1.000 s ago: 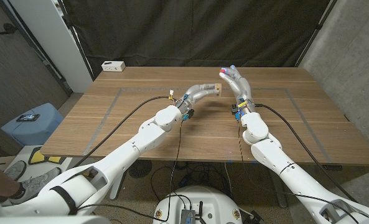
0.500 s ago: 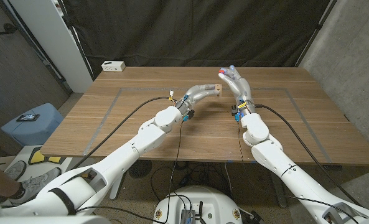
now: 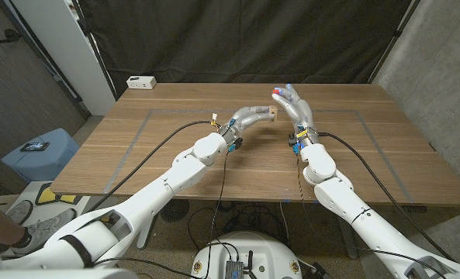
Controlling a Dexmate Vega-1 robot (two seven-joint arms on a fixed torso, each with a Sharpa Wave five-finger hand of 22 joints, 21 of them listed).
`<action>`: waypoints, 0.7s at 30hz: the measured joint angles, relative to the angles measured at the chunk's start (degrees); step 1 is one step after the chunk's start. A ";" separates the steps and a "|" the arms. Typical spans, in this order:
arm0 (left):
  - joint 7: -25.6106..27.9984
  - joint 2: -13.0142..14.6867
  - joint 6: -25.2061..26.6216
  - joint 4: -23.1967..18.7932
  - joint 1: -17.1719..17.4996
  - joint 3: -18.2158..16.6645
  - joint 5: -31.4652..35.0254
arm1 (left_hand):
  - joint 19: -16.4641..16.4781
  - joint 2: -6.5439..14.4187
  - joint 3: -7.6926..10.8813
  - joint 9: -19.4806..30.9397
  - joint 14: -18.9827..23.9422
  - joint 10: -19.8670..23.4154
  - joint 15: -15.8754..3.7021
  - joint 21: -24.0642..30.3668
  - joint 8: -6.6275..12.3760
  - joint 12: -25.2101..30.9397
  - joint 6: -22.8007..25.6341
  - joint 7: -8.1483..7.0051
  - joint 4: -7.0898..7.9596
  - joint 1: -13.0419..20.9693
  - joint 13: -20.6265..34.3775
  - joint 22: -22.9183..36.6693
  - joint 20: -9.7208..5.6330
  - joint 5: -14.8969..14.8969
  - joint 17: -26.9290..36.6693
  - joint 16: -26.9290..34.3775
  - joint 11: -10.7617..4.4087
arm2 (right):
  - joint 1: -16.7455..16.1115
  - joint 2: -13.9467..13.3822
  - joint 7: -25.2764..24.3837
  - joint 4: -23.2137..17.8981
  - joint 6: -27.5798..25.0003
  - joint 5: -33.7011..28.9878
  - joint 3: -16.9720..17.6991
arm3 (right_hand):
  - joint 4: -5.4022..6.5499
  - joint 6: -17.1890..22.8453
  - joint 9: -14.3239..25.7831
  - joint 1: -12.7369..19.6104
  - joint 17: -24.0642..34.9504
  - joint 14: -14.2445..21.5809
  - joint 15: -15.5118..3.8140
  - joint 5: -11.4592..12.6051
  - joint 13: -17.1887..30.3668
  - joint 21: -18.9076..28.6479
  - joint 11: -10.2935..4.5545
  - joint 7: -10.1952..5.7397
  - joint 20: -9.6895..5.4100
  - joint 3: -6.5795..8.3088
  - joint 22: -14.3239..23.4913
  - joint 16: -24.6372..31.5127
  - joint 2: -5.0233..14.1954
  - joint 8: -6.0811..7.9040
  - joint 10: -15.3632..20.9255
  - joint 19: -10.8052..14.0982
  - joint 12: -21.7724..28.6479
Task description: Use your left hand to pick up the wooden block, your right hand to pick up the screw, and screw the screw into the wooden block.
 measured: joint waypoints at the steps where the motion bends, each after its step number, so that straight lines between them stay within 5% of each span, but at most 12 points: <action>1: -0.04 -0.01 0.00 0.00 -0.01 0.01 0.03 | 0.00 0.00 0.00 0.01 0.00 0.00 0.00 0.00 0.00 0.00 0.00 0.00 0.00 0.00 0.00 0.00 0.00 0.00 -0.14 0.00 0.00 | -0.06 -0.02 0.01 0.00 0.00 0.00 0.01 | 0.00 0.00 0.00 0.00 0.00 0.00 0.00 0.00 0.00 0.00 0.00 0.00 0.00 0.00 0.00 0.00 0.00 0.00 0.00 0.00 0.00; 21: -0.64 -0.53 -0.18 1.26 -0.92 0.34 0.24 | 0.00 0.01 0.27 0.02 0.00 0.00 0.00 0.00 -0.07 0.00 -0.02 0.00 -0.03 -0.01 0.00 0.00 0.00 0.04 -0.23 0.00 0.00 | -0.26 -0.15 0.41 0.47 0.02 0.19 0.07 | 0.00 0.00 -0.01 0.00 0.00 0.00 0.00 -0.22 0.00 0.00 0.00 0.00 0.00 0.00 0.00 0.00 0.00 0.00 0.00 0.00 0.00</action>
